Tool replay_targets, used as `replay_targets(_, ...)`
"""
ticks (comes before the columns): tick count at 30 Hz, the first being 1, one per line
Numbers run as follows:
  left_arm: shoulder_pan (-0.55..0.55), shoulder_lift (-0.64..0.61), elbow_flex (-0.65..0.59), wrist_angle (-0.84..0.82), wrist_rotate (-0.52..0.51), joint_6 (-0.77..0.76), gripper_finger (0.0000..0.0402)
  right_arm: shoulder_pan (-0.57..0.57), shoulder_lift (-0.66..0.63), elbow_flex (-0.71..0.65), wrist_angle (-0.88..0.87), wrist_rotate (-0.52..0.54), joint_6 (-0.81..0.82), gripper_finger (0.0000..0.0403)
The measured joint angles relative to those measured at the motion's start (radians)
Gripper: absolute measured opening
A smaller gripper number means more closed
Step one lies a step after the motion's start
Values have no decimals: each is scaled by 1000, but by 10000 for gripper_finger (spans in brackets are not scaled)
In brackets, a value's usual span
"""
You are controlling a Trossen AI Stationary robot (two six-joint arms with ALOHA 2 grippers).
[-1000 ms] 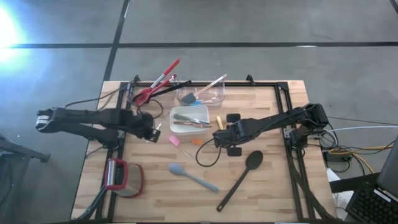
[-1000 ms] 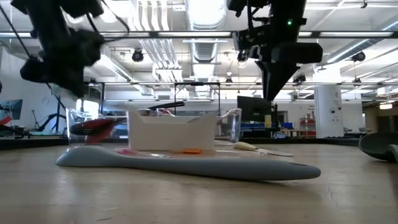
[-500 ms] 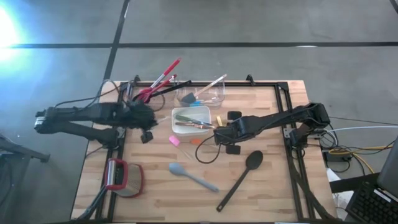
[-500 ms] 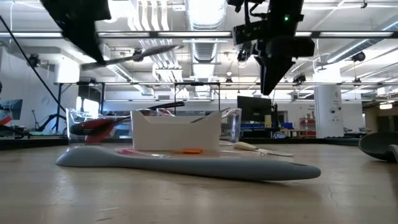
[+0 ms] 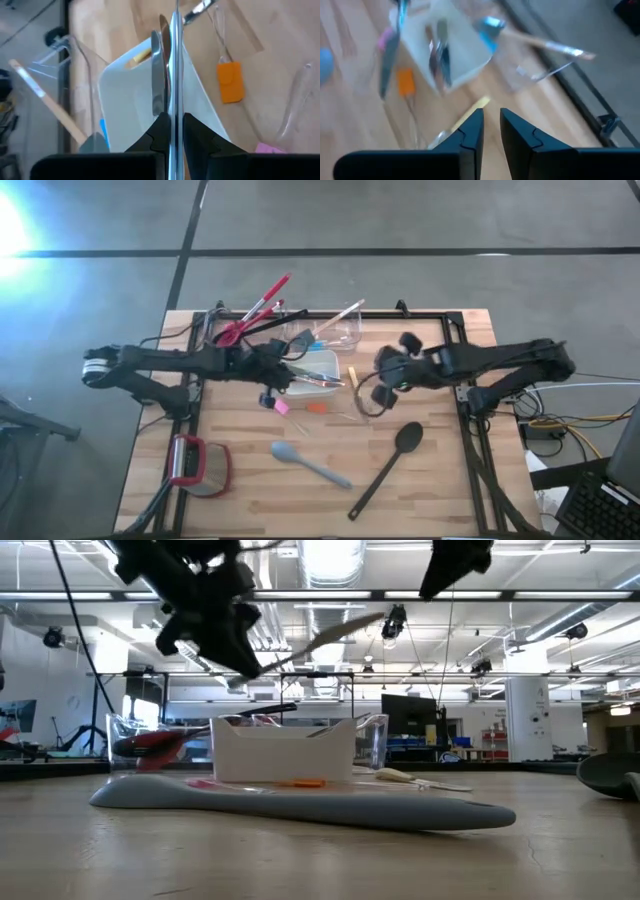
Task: Pick & Place Kitchen Items
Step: Put the blue knife into the white bin
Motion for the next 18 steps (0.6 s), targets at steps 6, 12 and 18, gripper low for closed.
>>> replay_targets(6,69,105,-6,100,117,46,33,1,-106,-17,72,74,-8,49)
replay_targets(12,146,150,-43,154,158,97,33,1,-138,-32,119,78,-49,48)
replay_targets(18,251,178,-95,208,262,128,33,0,-128,-35,120,78,-51,49)
